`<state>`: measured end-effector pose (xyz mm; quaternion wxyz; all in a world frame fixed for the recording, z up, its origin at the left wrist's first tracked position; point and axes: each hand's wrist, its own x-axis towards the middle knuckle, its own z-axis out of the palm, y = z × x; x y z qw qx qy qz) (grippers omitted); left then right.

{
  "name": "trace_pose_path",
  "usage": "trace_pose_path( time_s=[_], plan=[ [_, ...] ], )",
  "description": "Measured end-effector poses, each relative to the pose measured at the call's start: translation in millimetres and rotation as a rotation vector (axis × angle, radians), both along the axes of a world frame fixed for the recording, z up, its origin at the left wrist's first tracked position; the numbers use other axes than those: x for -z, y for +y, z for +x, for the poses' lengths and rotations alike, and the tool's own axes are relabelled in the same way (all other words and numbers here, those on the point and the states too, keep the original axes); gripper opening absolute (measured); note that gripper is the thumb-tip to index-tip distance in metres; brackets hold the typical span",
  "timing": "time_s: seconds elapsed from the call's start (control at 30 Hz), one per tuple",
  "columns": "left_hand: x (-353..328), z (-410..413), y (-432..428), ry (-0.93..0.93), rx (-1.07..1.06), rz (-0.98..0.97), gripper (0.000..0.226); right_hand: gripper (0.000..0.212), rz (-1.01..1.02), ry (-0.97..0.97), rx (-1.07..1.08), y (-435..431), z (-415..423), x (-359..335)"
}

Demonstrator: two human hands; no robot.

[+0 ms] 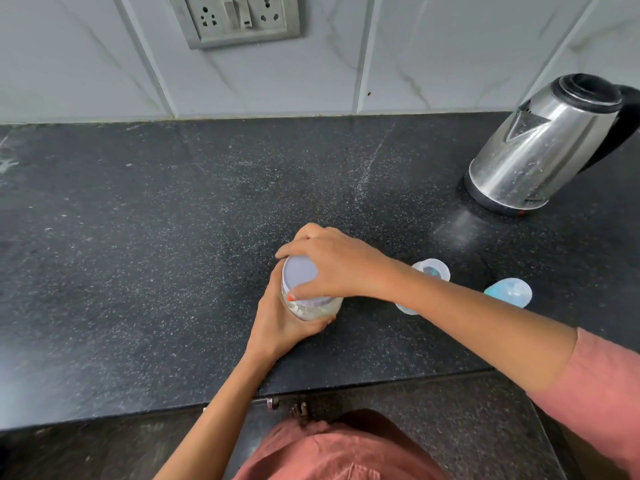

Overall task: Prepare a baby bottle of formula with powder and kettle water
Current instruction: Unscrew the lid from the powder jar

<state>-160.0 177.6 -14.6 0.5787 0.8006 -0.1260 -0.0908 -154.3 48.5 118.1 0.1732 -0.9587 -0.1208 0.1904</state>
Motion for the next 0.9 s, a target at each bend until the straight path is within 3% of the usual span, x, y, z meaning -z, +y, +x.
trace_pose_path(
  time_s=[0.13, 0.4, 0.5, 0.67, 0.77, 0.9],
  plan=[
    [2.5, 1.6, 1.2, -0.028, 0.018, -0.062, 0.093, 0.063, -0.21, -0.11, 0.071, 14.0, -5.4, 3.4],
    [-1.2, 0.1, 0.1, -0.018, 0.047, -0.063, 0.08, 0.043, -0.074, -0.101, -0.147, 18.0, -6.4, 8.7],
    [-1.7, 0.0, -0.5, -0.028, 0.05, -0.059, 0.083, 0.032, -0.009, -0.147, -0.096, 19.6, -6.6, 13.5],
    [2.1, 2.0, 0.7, -0.022, 0.03, -0.079, 0.092, 0.064, -0.17, -0.187, 0.112, 18.6, -12.4, 12.7],
    [3.1, 1.1, 1.3, -0.006, 0.025, -0.066, 0.091, 0.059, -0.215, -0.169, 0.07, 20.2, -10.1, 9.6],
    [1.3, 0.7, 0.0, -0.019, 0.037, -0.035, 0.087, 0.054, -0.107, -0.072, -0.098, 14.3, -5.6, 3.6]
  ],
)
